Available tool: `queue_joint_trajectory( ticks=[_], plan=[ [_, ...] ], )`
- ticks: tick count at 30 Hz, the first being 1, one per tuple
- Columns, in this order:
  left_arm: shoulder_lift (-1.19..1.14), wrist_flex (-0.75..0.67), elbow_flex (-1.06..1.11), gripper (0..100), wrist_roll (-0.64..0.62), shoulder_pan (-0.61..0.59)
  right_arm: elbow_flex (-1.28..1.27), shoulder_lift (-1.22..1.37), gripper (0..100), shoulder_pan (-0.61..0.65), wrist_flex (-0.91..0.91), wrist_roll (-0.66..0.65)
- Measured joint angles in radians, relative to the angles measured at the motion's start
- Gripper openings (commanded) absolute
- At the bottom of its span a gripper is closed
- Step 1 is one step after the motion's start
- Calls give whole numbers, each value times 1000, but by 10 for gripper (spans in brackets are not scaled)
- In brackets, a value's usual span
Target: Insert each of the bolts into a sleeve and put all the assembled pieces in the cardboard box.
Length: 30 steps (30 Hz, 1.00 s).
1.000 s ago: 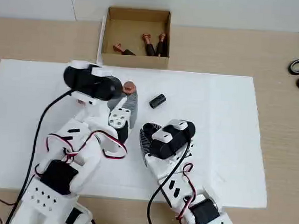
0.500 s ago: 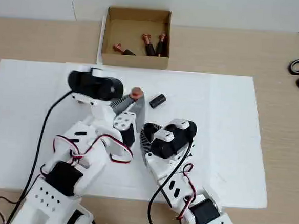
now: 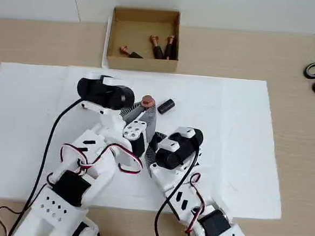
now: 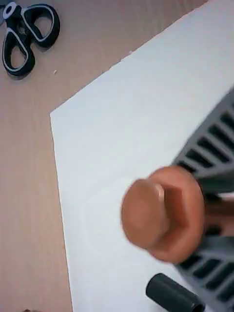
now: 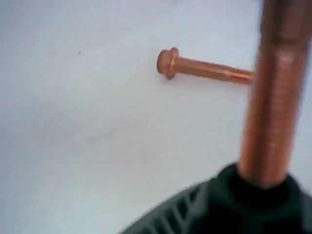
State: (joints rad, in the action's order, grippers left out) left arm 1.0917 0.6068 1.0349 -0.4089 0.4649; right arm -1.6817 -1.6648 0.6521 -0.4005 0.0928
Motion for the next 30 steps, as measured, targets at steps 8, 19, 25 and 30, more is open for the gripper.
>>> queue_joint_trajectory(
  ticks=[8, 19, 25, 30],
  plan=[
    [0, 11, 3, 6, 26, 5, 0, 0, 4, 2, 0, 0],
    [0, 83, 3, 6, 41, 32, 0, 0, 4, 3, 0, 0],
    [0, 138, 3, 6, 43, 37, 0, 0, 4, 3, 0, 0],
    [2, 161, 20, 6, 43, 38, 0, 0, 4, 3, 0, 0]
  ],
)
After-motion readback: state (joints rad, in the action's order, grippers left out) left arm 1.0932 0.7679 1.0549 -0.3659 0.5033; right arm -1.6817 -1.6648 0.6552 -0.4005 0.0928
